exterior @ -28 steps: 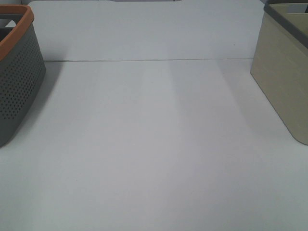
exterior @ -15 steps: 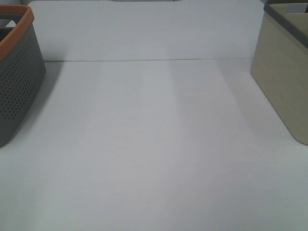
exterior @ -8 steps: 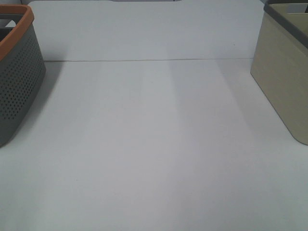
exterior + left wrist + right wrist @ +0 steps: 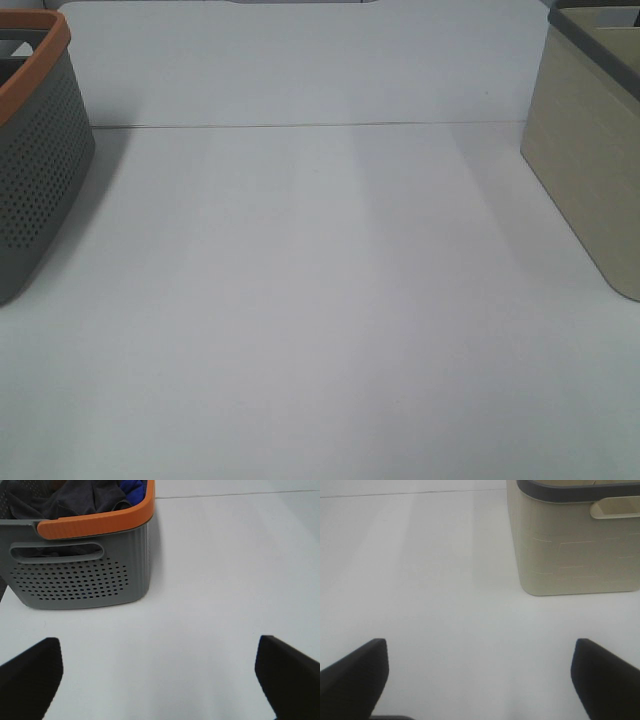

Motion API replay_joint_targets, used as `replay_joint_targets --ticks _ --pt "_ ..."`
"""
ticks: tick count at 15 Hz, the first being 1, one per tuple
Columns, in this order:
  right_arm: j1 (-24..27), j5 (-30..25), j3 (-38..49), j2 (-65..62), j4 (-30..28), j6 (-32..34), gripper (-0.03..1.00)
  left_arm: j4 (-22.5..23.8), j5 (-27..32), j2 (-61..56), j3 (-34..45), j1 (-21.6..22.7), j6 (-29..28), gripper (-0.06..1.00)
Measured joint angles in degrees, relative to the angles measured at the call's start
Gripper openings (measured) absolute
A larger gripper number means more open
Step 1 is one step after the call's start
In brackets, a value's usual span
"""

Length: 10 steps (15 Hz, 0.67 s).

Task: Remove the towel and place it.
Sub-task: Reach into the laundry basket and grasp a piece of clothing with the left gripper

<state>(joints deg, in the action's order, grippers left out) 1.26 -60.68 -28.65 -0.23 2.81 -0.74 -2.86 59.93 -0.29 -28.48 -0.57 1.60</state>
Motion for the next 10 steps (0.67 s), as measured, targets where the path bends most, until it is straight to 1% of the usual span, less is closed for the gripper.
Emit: replay_joint_targets --ticks 10 --pt "0.0 0.0 0.0 0.0 0.0 0.0 0.96 0.0 0.0 0.0 0.0 0.0 0.0 0.99"
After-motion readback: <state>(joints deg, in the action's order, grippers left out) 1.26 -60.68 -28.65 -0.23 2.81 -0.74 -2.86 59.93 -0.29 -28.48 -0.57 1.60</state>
